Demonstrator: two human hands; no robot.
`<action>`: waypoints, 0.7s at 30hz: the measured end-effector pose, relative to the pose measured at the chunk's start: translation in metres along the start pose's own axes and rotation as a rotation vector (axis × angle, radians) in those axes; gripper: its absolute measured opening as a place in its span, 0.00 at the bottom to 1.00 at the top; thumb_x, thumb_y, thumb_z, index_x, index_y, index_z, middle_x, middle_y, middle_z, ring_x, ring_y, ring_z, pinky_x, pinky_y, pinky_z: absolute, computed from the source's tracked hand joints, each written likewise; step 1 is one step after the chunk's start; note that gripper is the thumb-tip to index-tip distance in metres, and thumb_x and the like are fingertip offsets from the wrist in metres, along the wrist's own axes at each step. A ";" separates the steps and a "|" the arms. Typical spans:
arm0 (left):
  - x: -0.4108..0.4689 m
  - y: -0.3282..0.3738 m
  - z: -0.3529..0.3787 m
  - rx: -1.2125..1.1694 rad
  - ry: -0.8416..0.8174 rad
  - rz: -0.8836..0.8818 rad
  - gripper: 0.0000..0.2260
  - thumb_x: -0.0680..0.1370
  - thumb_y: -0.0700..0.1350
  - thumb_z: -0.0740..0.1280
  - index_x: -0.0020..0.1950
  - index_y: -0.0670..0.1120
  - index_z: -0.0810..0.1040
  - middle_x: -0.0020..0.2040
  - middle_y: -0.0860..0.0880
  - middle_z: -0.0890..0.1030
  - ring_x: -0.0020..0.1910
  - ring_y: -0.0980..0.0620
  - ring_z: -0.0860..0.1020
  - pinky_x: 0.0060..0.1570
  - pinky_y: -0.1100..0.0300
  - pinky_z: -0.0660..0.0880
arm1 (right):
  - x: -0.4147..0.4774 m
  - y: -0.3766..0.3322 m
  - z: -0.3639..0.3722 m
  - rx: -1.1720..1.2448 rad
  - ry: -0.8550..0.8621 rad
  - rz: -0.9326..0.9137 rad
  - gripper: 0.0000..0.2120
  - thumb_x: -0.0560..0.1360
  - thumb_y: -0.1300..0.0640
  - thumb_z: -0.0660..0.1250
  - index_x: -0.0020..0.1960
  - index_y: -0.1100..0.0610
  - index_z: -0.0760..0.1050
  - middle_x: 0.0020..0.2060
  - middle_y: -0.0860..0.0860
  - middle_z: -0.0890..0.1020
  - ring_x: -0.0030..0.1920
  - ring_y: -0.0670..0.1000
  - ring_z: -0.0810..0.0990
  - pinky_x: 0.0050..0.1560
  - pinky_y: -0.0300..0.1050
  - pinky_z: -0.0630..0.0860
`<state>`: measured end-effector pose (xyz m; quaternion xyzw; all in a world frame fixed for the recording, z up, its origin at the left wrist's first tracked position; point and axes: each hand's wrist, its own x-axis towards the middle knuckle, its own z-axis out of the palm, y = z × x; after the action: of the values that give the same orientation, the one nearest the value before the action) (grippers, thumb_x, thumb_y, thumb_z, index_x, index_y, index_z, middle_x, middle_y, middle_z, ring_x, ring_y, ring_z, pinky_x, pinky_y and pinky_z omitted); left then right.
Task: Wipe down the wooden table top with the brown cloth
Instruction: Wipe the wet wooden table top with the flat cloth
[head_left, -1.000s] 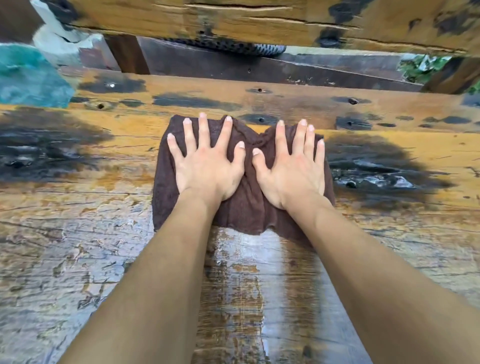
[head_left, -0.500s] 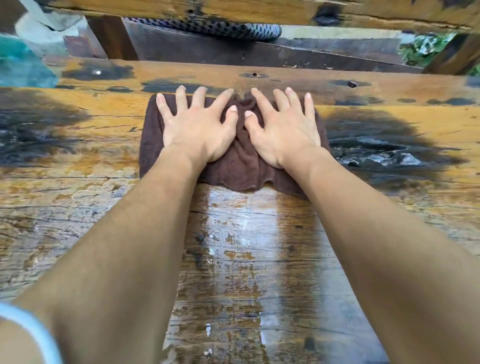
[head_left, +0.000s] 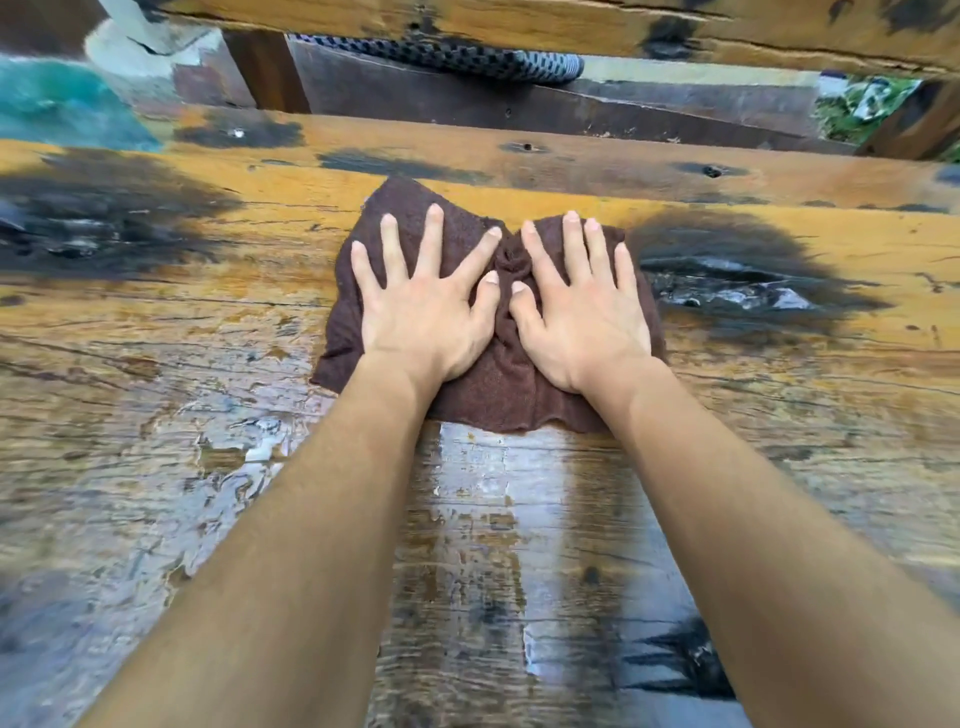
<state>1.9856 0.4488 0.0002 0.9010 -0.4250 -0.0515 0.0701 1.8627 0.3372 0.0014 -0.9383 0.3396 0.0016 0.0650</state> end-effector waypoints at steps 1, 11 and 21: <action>-0.012 0.000 0.001 0.000 0.001 -0.018 0.24 0.84 0.64 0.45 0.81 0.72 0.45 0.86 0.50 0.42 0.83 0.34 0.38 0.77 0.30 0.38 | -0.011 -0.002 0.001 -0.003 -0.008 0.003 0.35 0.80 0.38 0.40 0.86 0.46 0.42 0.85 0.58 0.43 0.84 0.57 0.40 0.82 0.61 0.38; -0.141 -0.011 0.008 -0.017 0.005 -0.099 0.28 0.82 0.67 0.41 0.81 0.70 0.37 0.86 0.49 0.42 0.83 0.34 0.40 0.78 0.30 0.40 | -0.131 -0.014 0.009 0.014 -0.041 0.024 0.37 0.81 0.35 0.40 0.86 0.48 0.42 0.85 0.58 0.42 0.84 0.57 0.38 0.82 0.59 0.37; -0.288 -0.015 0.008 0.008 -0.080 -0.143 0.28 0.80 0.71 0.38 0.80 0.72 0.38 0.86 0.48 0.38 0.82 0.34 0.37 0.77 0.30 0.38 | -0.280 -0.021 0.016 0.067 -0.066 0.052 0.37 0.81 0.32 0.39 0.86 0.47 0.43 0.85 0.58 0.41 0.84 0.57 0.37 0.82 0.60 0.38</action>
<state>1.8130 0.6801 -0.0007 0.9266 -0.3621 -0.0908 0.0453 1.6612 0.5331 0.0009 -0.9259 0.3614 0.0229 0.1077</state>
